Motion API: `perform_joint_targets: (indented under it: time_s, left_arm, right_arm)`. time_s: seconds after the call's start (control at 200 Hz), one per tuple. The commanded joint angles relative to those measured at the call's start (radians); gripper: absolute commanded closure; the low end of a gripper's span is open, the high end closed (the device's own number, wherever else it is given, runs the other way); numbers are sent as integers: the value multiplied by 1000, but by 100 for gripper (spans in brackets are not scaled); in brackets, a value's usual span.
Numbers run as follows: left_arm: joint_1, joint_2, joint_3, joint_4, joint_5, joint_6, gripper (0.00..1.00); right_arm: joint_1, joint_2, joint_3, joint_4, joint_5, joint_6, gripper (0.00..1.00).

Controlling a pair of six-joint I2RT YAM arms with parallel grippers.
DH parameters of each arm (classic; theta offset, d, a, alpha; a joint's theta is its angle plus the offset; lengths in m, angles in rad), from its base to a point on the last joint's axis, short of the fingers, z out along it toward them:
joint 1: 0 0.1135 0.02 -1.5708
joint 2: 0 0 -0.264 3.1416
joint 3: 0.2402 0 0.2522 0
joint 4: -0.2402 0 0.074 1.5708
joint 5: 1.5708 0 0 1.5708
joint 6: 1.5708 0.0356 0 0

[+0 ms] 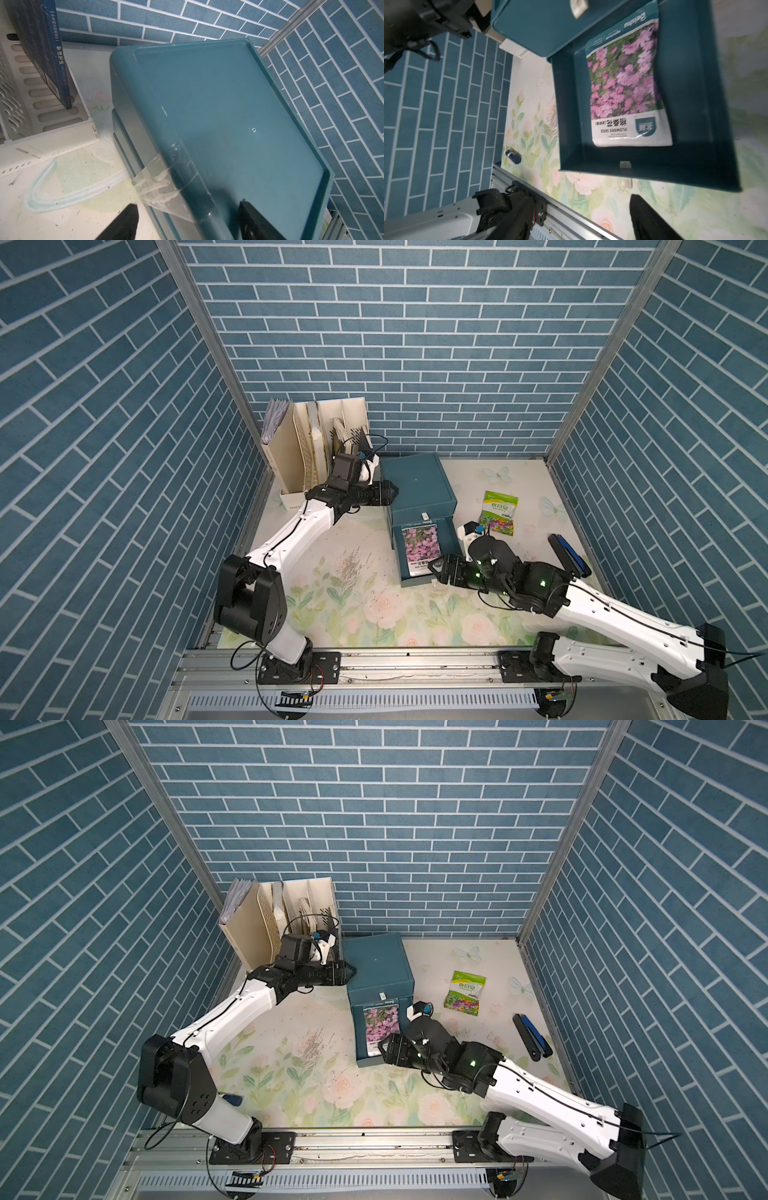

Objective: Take the seed bags out of the drawer
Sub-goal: Pick up the seed packet from the drawer.

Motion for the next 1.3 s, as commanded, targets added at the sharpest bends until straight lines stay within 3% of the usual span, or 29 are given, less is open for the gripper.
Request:
perform_joint_targets:
  time_s: [0.0,0.485,1.295]
  left_arm:
    - [6,28,-42,-163,-47,32,20]
    - [7,37,-35,-168,-41,34,20]
    - [7,35,-40,-171,-37,40,20]
  right_arm:
    - [-52,80,94,-143,-29,-136,20]
    - [-182,394,269,-137,-73,-386,19]
    - [-182,609,321,-85,-21,-434,21]
